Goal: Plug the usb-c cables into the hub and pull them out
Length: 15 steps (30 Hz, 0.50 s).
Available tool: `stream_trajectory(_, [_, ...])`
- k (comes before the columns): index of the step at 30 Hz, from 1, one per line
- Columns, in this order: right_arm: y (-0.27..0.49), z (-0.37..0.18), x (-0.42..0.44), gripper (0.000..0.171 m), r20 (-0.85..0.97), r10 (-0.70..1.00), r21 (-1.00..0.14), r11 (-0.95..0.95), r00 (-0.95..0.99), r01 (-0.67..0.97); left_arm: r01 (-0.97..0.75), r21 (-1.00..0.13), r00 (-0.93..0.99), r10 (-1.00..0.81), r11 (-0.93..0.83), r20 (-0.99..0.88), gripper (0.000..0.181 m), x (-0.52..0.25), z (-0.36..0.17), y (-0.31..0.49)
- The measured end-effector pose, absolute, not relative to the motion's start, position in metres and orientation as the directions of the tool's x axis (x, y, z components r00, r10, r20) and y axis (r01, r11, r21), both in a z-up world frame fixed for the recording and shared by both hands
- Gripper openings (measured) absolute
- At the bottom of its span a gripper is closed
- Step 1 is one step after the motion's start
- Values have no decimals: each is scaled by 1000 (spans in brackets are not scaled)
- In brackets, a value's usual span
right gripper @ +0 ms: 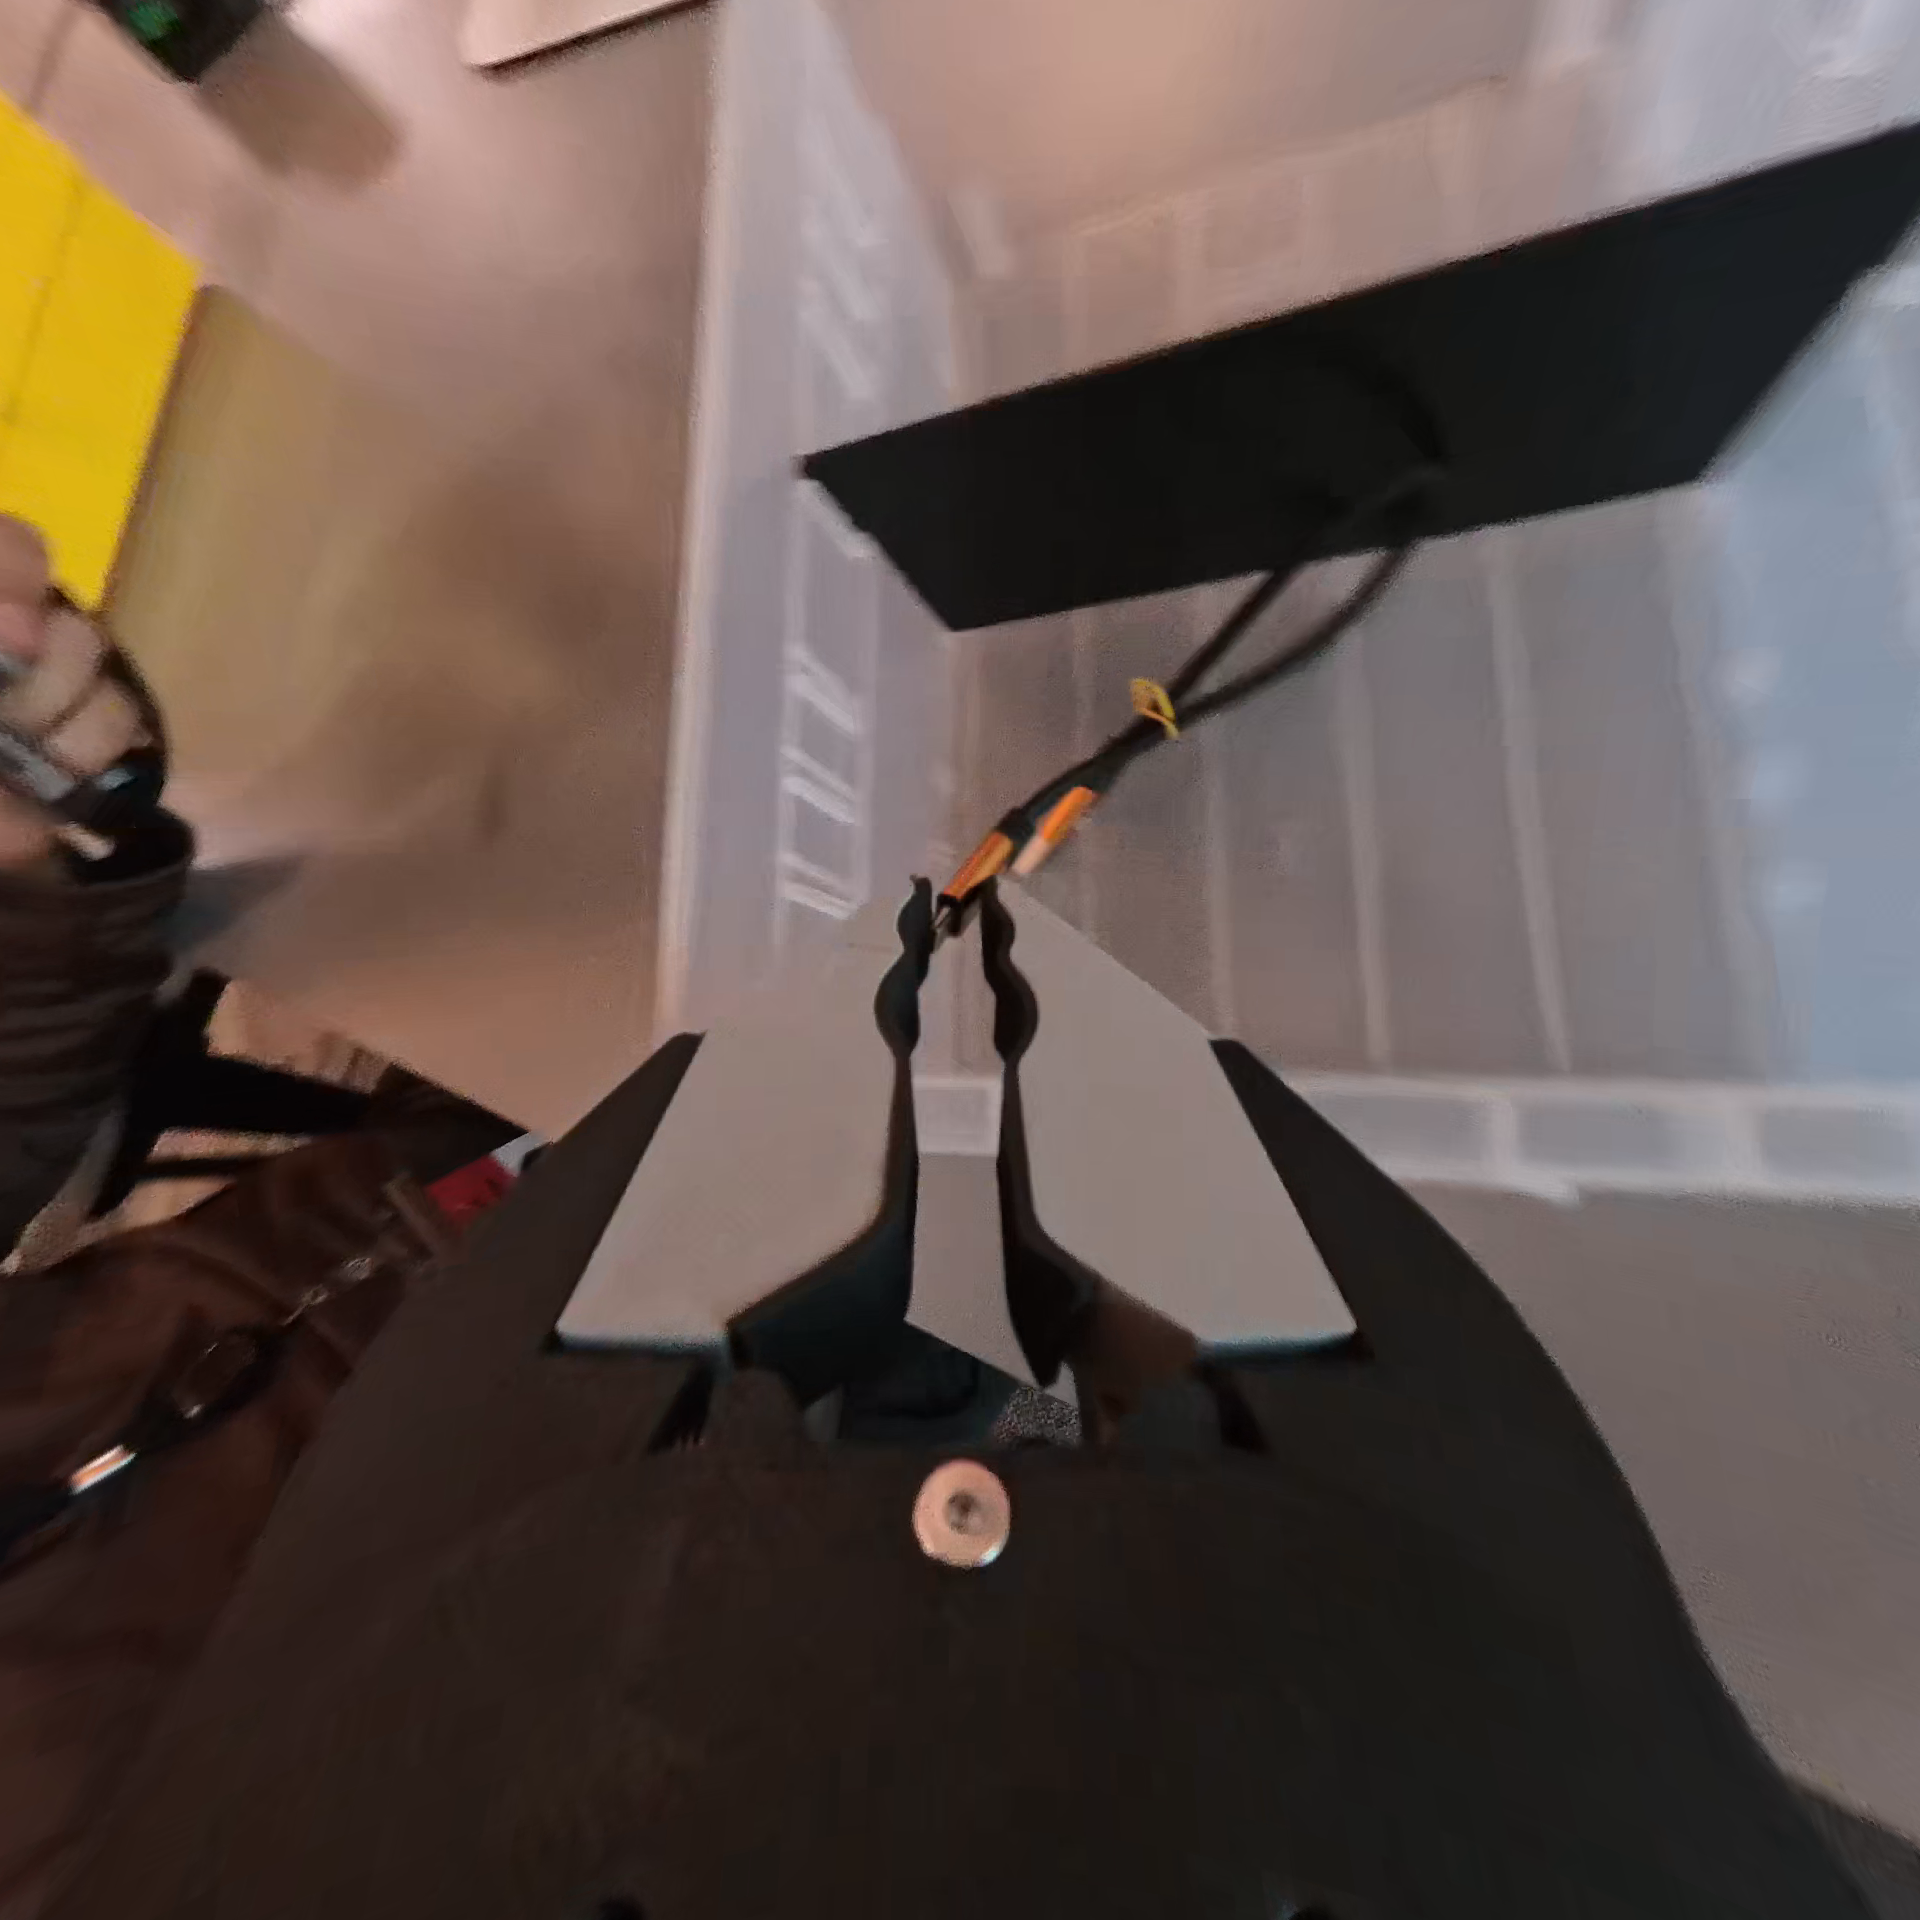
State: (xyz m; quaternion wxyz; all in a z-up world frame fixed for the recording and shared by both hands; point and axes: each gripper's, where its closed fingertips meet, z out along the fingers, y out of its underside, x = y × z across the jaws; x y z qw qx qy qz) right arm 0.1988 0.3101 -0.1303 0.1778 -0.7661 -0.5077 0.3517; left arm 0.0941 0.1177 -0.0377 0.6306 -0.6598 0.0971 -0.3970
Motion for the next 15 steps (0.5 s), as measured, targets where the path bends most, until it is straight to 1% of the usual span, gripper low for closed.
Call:
stream_trajectory(1, [301, -132, 193, 7, -361, 909, -619, -400, 207, 676, 371, -910, 666, -629, -187, 401, 8, 94, -38, 118])
stream_trajectory(3, [296, -134, 188, 14, -297, 930, -602, -357, 215, 714, 369, -909, 662, -633, -192, 402, 8, 95, -37, 117])
stream_trajectory(6, [299, -115, 188, 18, -178, 954, -658, -298, 242, 691, 358, -913, 662, -636, -196, 397, 7, 96, -37, 114])
stream_trajectory(8, [290, -92, 184, 21, -171, 963, -723, -267, 209, 637, 341, -919, 669, -636, -197, 385, 7, 97, -38, 113])
stream_trajectory(11, [249, -53, 173, 22, -183, 983, -823, -166, 23, 544, 295, -933, 688, -632, -205, 357, 8, 102, -41, 114])
stream_trajectory(13, [213, -32, 164, 21, -151, 980, -873, -71, -128, 482, 253, -942, 696, -635, -221, 336, 8, 108, -46, 114])
stream_trajectory(15, [176, -21, 153, 21, -100, 960, -900, 24, -260, 435, 214, -948, 698, -641, -237, 318, 8, 115, -51, 114])
